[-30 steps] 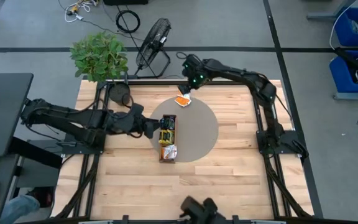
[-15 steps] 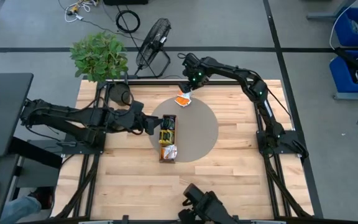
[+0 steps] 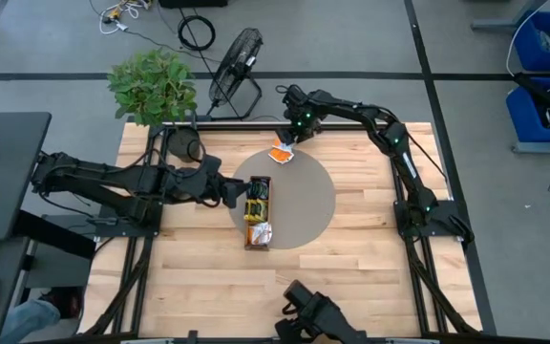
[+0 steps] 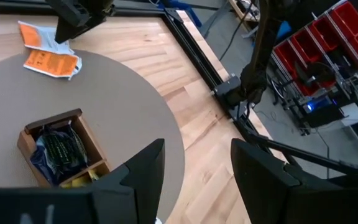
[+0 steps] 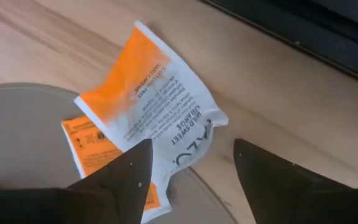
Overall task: Pick & Place Tea
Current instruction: Put the white tea bag into the bottom section of the wooden organizer
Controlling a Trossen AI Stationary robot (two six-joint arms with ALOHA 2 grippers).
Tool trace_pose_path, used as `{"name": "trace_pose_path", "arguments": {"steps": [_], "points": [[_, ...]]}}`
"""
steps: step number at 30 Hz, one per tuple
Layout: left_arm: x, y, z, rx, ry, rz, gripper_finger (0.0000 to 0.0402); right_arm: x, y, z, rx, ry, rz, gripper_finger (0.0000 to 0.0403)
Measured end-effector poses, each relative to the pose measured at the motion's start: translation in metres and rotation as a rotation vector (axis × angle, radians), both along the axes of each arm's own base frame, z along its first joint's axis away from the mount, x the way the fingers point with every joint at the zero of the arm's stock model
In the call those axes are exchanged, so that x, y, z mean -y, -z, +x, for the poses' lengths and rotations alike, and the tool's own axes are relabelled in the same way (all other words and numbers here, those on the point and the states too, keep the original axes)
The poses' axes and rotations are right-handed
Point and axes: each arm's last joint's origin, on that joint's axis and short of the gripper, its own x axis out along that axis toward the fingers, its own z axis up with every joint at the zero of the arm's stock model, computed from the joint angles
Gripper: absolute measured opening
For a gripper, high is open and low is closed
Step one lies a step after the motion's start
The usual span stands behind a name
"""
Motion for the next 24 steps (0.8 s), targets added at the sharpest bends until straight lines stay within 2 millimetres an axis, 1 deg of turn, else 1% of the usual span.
{"name": "trace_pose_path", "arguments": {"steps": [5, 8, 12, 20, 21, 24], "points": [[0.0004, 0.0001, 0.0001, 0.003, 0.008, -0.016, 0.0188, -0.0007, 0.0023, 0.002, -0.02, -0.018, -0.031, 0.0231], [0.0004, 0.0001, 0.0001, 0.005, 0.006, -0.021, 0.0188, -0.0004, 0.0024, 0.0019, -0.025, -0.02, -0.038, 0.0214], [0.0004, 0.0, 0.0001, 0.006, 0.005, -0.023, 0.0188, -0.0001, 0.0033, 0.0016, -0.022, -0.028, -0.035, 0.0164], [0.0004, 0.0, 0.0001, 0.006, 0.005, -0.023, 0.0188, 0.0012, 0.004, 0.0044, 0.004, -0.079, -0.072, 0.0018], [0.0004, 0.0, 0.0001, 0.006, 0.005, -0.023, 0.0188, 0.0013, 0.004, 0.0045, 0.005, -0.086, -0.075, 0.001], [0.0004, 0.0, 0.0001, 0.006, 0.005, -0.023, 0.0188, 0.0013, 0.0041, 0.0044, 0.003, -0.095, -0.08, 0.0012]]}}
